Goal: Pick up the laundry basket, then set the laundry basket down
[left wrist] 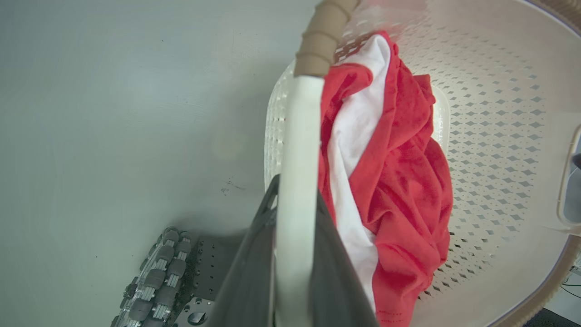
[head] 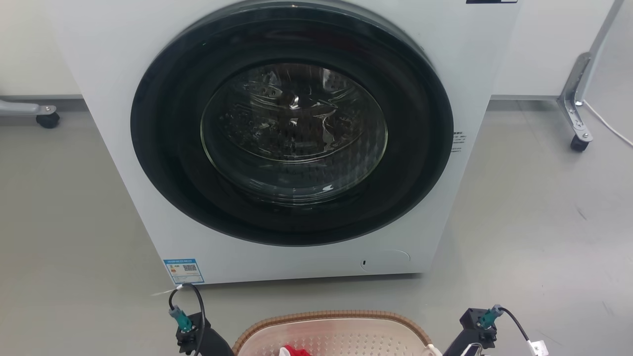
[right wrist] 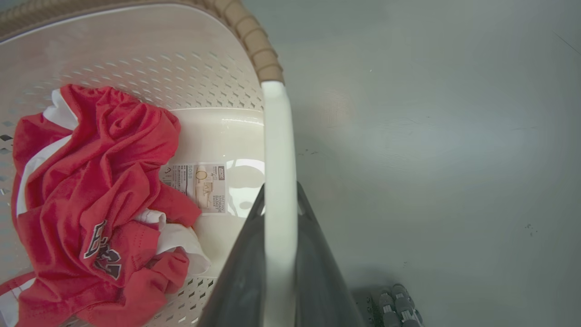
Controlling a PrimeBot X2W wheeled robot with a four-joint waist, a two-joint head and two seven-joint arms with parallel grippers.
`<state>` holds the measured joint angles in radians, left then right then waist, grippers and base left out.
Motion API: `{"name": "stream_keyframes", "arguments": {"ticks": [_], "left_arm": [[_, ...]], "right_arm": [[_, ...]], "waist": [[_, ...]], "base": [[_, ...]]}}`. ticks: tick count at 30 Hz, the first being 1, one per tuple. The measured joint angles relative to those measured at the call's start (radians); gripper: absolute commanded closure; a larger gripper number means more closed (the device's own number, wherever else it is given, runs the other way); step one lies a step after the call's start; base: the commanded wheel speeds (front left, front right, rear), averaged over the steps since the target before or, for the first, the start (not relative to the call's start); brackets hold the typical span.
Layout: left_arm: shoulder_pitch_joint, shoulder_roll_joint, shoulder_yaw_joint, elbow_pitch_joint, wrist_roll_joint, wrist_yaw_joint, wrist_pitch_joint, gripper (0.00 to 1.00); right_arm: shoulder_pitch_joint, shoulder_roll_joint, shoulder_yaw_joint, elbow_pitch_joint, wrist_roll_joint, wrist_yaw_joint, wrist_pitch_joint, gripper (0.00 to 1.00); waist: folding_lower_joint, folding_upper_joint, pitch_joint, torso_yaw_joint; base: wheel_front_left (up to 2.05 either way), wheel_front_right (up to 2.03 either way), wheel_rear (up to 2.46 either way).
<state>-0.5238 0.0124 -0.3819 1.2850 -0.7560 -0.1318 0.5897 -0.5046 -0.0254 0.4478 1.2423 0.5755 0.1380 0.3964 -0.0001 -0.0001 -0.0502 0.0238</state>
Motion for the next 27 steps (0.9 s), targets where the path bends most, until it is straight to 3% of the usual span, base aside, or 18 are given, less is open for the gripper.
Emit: {"name": "stream_keyframes", "arguments": {"ticks": [27], "left_arm": [[0.015,0.016,-0.018,-0.027,-0.035,0.001,0.012,1.0]], "right_arm": [[0.008,-0.007,0.034,-0.027,0.052,-0.002,0.044,1.0]], "waist": [[0.0001,0.0001,-0.011,-0.016]], "base": [[0.0,0.0,0.0]]}}
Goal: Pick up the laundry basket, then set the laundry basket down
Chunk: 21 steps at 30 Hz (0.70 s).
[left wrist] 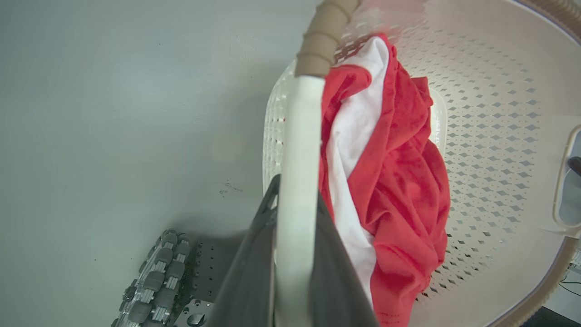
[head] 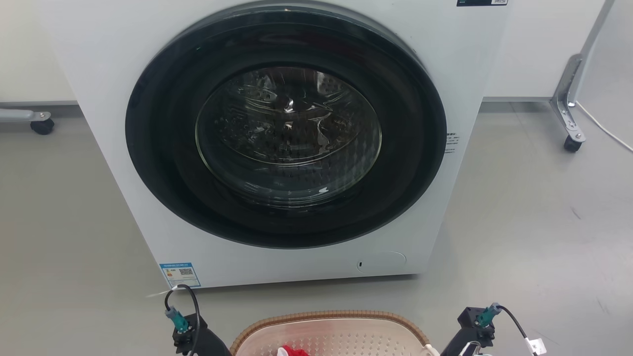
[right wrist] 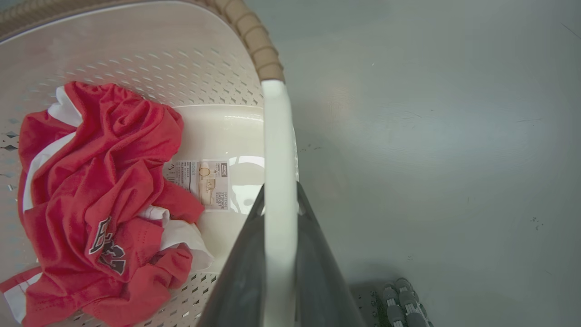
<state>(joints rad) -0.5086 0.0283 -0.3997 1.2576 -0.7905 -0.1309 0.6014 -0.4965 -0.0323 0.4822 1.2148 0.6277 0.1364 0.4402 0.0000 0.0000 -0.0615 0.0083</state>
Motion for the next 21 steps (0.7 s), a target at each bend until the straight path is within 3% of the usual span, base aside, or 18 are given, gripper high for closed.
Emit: {"name": "stream_keyframes", "arguments": {"ticks": [21], "left_arm": [[-0.001,0.006,-0.01,-0.014,-0.007,0.0,-0.005,1.0]], "right_arm": [[-0.006,-0.004,0.019,-0.008,0.025,-0.001,0.008,1.0]], "waist": [[0.0,0.0,0.009,0.0]], "base": [[0.0,0.0,0.0]]}}
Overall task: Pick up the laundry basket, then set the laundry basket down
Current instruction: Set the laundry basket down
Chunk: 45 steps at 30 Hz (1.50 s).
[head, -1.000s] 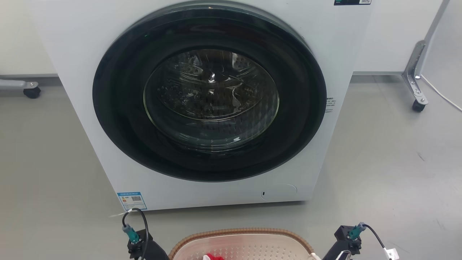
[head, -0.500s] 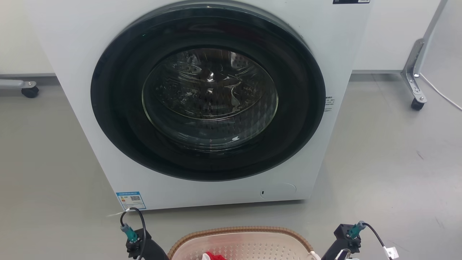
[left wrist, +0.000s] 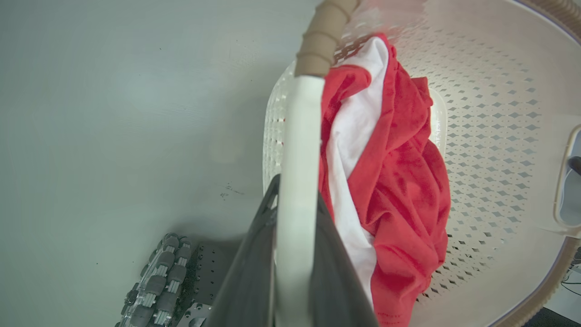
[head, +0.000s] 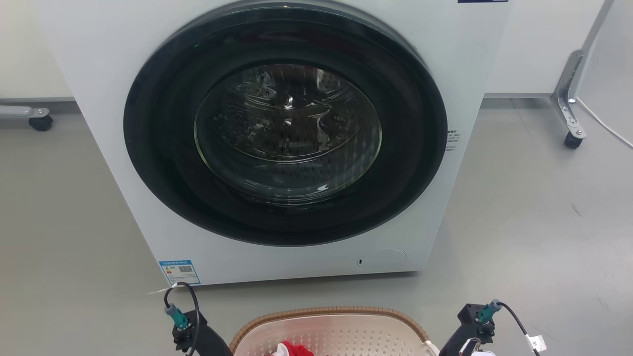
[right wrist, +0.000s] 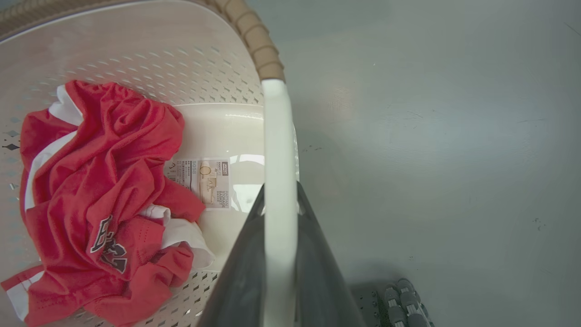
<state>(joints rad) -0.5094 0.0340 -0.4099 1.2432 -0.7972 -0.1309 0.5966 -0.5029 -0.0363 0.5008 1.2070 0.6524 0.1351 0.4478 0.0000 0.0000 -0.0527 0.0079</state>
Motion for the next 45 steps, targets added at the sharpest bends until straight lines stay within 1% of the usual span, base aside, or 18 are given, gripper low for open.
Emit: {"name": "stream_keyframes", "arguments": {"ticks": [8,18,26,28,36,44,45], "left_arm": [[-0.012,-0.001,-0.011,-0.014,0.001,0.0,-0.052,1.0],[-0.027,-0.003,-0.018,-0.034,0.008,0.0,-0.149,1.0],[-0.066,-0.004,-0.03,-0.06,0.033,0.0,-0.241,1.0],[-0.071,-0.007,-0.033,-0.064,0.045,0.008,-0.271,1.0],[-0.104,-0.01,-0.049,-0.085,0.07,0.018,-0.382,1.0],[-0.143,-0.011,-0.055,-0.093,0.085,0.022,-0.465,1.0],[-0.147,-0.011,-0.056,-0.094,0.087,0.022,-0.472,1.0]], "right_arm": [[-0.008,-0.007,0.002,-0.009,0.009,0.0,-0.029,1.0],[-0.026,-0.016,0.003,-0.027,0.009,0.0,-0.108,1.0],[-0.078,-0.028,0.005,-0.041,-0.01,0.0,-0.182,1.0],[-0.085,-0.03,0.008,-0.045,-0.013,0.0,-0.205,1.0],[-0.126,-0.04,0.014,-0.061,-0.037,-0.02,-0.293,1.0],[-0.175,-0.047,0.02,-0.065,-0.055,-0.022,-0.344,1.0],[-0.184,-0.047,0.02,-0.065,-0.056,-0.027,-0.345,1.0]], "waist": [[0.0,0.0,0.026,0.003],[0.0,0.0,0.097,0.004],[0.0001,0.0001,0.191,0.004],[0.0001,0.0001,0.217,0.004],[0.0002,0.0002,0.325,0.007],[0.0002,0.0002,0.437,0.01],[0.0002,0.0002,0.451,0.01]], "base": [[0.0,0.0,0.0],[0.0,0.0,0.0],[0.0,0.0,0.0],[0.0,0.0,0.0],[0.0,0.0,0.0],[0.0,0.0,0.0],[0.0,0.0,0.0]]}}
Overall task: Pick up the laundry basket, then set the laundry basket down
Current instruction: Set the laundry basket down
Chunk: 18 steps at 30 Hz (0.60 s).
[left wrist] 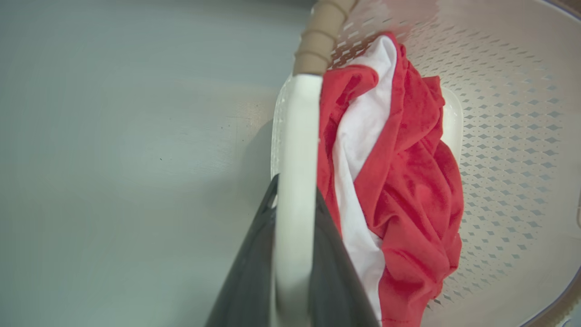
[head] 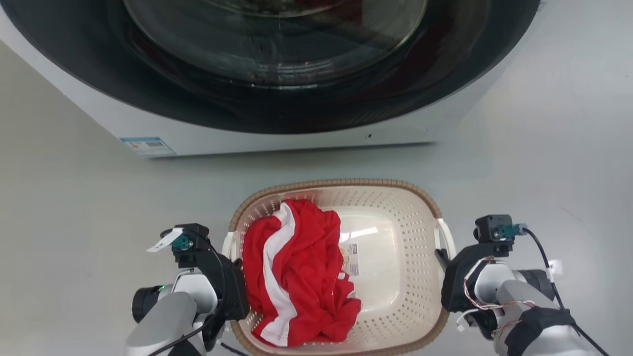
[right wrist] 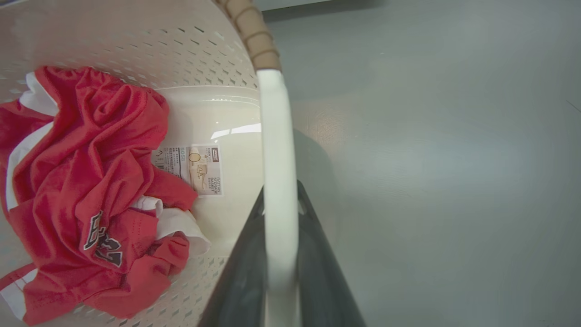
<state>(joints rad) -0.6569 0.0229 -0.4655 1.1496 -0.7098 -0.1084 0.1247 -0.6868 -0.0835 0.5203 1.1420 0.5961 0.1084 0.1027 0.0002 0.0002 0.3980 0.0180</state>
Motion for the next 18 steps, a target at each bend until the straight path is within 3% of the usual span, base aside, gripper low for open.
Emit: {"name": "stream_keyframes", "arguments": {"ticks": [18], "left_arm": [[-0.166,0.005,-0.007,-0.005,0.029,0.003,-0.058,1.0]], "right_arm": [[-0.172,-0.022,0.004,-0.007,-0.025,-0.004,-0.044,1.0]], "waist": [[-0.0001,0.0001,0.254,-0.001]], "base": [[0.0,0.0,0.0]]}}
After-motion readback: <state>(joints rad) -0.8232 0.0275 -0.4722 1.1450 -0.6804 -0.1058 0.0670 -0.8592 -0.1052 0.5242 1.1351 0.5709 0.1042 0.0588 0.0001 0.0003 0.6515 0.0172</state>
